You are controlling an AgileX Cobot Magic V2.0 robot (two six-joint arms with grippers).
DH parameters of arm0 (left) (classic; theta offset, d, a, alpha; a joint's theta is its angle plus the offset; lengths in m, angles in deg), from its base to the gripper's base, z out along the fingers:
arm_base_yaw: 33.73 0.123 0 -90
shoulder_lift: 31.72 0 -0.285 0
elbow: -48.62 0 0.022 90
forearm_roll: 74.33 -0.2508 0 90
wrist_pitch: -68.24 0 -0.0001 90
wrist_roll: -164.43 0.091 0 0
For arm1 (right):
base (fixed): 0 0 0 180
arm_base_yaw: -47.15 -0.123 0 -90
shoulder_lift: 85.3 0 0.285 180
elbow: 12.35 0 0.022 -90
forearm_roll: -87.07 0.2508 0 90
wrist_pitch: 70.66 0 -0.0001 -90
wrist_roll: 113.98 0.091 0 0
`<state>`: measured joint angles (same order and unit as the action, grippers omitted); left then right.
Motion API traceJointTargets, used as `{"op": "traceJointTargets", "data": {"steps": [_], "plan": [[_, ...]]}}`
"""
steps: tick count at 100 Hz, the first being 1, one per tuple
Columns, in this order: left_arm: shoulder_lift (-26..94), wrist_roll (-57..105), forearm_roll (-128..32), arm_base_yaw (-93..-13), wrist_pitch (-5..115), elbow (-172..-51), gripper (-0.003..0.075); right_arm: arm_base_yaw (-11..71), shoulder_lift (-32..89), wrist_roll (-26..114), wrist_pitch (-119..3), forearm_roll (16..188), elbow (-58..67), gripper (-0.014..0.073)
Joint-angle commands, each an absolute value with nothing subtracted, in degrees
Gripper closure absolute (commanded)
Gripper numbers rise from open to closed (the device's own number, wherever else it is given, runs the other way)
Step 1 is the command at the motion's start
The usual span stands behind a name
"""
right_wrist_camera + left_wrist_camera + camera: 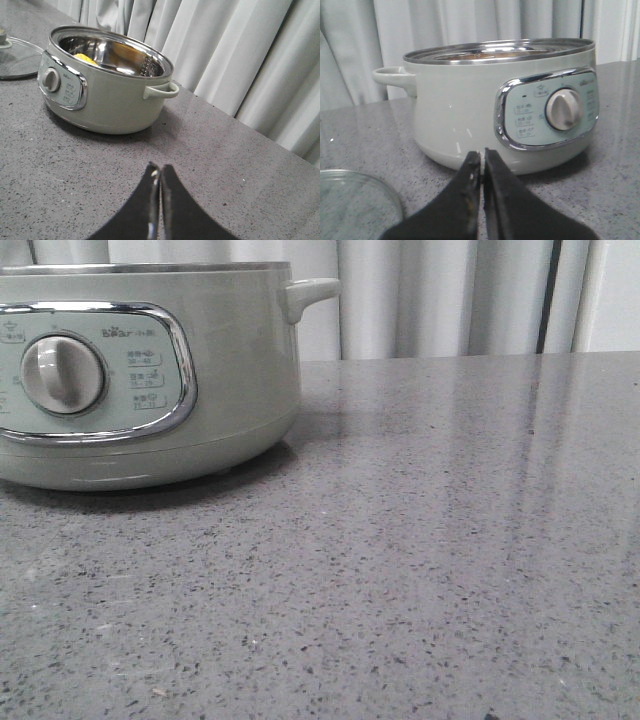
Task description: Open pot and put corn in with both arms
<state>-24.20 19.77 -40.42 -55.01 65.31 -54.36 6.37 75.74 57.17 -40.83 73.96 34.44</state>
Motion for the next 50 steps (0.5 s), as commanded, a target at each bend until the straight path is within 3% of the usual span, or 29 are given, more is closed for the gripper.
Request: {"op": "traceJointTargets", "data": {"steps": [1,29,50], "plan": [[-26.08,15.63,-42.15,-52.05,66.13,-52.83,0.0734,6.39,75.16,57.22,-45.16,72.65,33.13,0.0636],[-25.96,-3.50,-53.11,-47.10,49.77,-52.97,0.0733,6.39,75.16,57.22,-45.16,72.65,33.13,0.0636],[-25.96,-5.51,-59.79,-46.55,52.01,-52.88,0.0733,6.39,75.16,57.22,-45.16,72.65,33.13,0.0636]]}}
